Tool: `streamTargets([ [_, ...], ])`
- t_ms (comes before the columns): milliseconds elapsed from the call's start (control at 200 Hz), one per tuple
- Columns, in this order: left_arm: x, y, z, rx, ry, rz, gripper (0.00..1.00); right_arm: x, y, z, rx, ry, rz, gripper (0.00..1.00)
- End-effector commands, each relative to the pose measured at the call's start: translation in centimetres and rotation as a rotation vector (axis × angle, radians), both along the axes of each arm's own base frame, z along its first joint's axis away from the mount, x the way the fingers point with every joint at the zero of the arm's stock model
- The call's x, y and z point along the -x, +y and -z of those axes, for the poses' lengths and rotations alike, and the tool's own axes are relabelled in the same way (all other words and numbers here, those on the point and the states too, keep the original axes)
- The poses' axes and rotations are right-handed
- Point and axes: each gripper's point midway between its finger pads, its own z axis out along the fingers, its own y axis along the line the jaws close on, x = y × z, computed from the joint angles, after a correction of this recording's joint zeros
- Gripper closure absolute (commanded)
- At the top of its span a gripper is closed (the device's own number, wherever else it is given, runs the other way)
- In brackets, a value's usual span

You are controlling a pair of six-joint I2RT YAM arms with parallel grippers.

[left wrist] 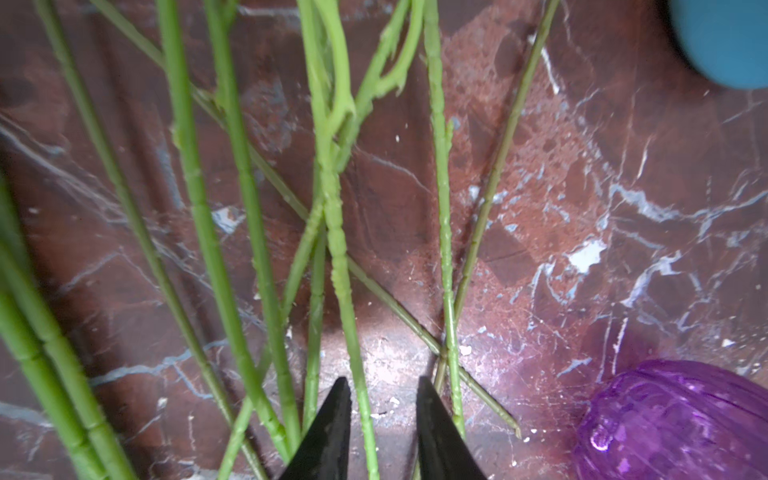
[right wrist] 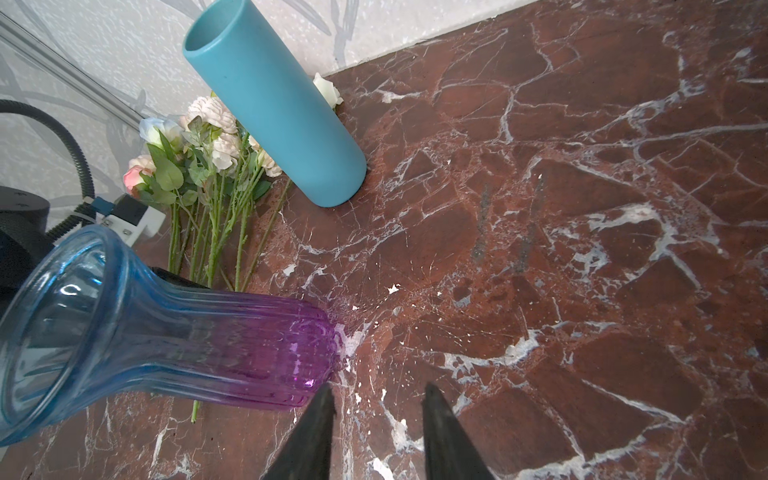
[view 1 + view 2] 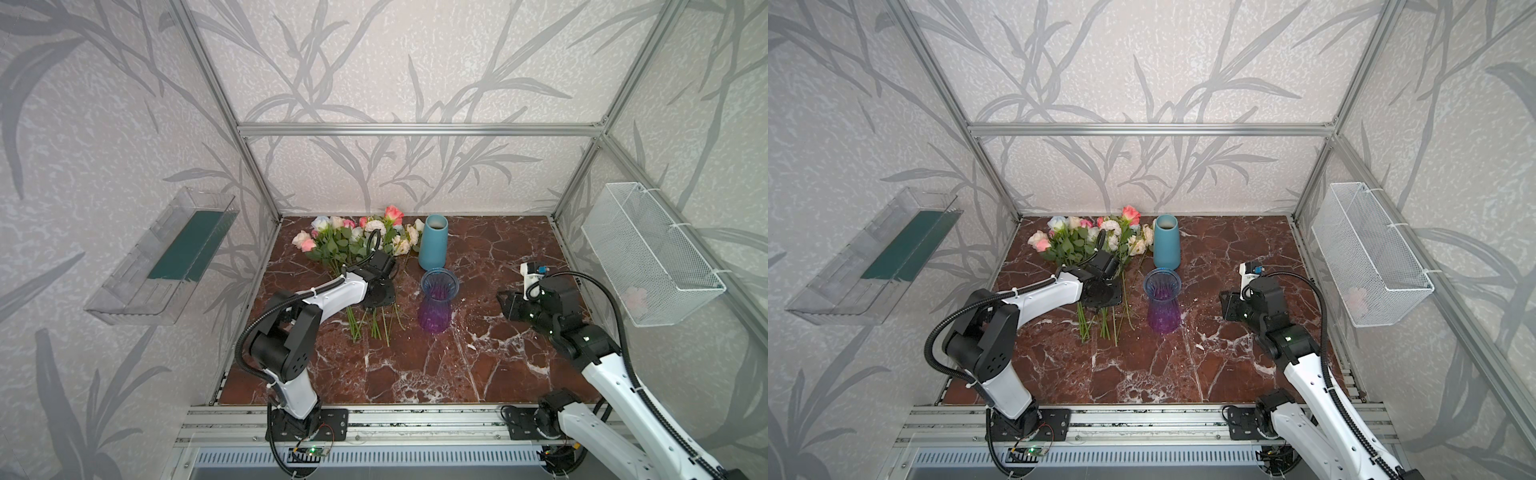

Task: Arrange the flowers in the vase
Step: 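Close left gripper on the stem of a pale pink rose, then lift the pale pink rose upright with the left gripper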

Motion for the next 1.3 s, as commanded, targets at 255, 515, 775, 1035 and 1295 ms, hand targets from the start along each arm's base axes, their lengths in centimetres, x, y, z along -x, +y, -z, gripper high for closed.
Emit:
streamTargets([
  [255, 1.5, 1.0, 3.3, -0.058, 0.063, -0.024, 0.75, 0.6, 0.4, 0.1, -0.028, 0.000, -0.017, 0.63],
  [515, 1.2, 1.2, 1.7, -0.077, 0.031, -0.003, 0.87, 0.6, 0.7, -1.1, -0.043, -0.020, -0.027, 0.63],
  [775, -0.3, 1.6, -4.9, -0.068, -0.095, -0.029, 0.98, -0.2, 1.2, -2.0, -0.055, -0.035, -0.042, 0.63],
  [1035, -0.9, 2.9, -12.3, -0.069, -0.253, -0.076, 1.00, -0.4, 1.5, -3.7, -0.059, -0.067, -0.057, 0.63],
  [1295, -1.5, 1.7, -25.0, 0.083, -0.595, 0.022, 1.00, -0.9, 1.9, -6.1, -0.083, -0.123, -0.071, 0.63],
])
